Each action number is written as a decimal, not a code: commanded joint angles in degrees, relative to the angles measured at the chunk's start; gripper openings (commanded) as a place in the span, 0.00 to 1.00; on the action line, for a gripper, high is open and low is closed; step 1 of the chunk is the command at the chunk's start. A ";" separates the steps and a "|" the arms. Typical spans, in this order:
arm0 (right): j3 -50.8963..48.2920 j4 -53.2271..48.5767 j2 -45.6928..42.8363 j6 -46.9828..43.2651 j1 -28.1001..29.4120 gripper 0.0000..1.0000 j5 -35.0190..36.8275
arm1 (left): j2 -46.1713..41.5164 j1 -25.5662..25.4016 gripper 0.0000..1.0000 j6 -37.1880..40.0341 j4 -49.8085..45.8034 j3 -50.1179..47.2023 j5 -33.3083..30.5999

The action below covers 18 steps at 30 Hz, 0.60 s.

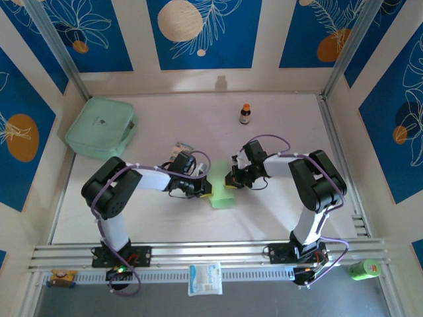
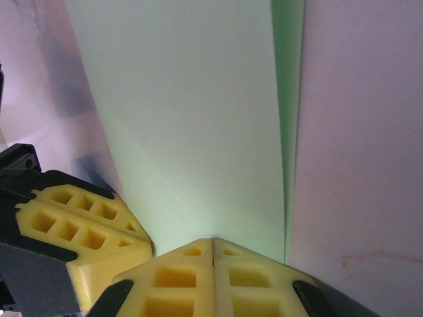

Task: Fold a paper plane with a square sheet of paper (pick it up from the middle)
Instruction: First fold the square sheet of paper in half at the center of the table.

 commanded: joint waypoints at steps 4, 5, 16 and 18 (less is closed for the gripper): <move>-2.57 -5.86 0.82 0.62 -0.12 0.00 5.58 | -2.25 -0.67 0.00 4.50 -9.75 -1.50 -4.52; -2.61 -5.86 0.82 0.62 -0.08 0.00 5.62 | -3.31 -0.83 0.00 4.01 -9.78 -1.13 -4.10; -2.53 -5.93 1.07 0.69 -0.17 0.00 5.61 | -5.01 -3.21 0.00 -7.57 2.03 -1.60 0.33; -2.51 -5.98 1.17 0.64 -0.12 0.00 5.59 | -3.61 -3.60 0.00 -7.74 2.77 -2.58 -0.01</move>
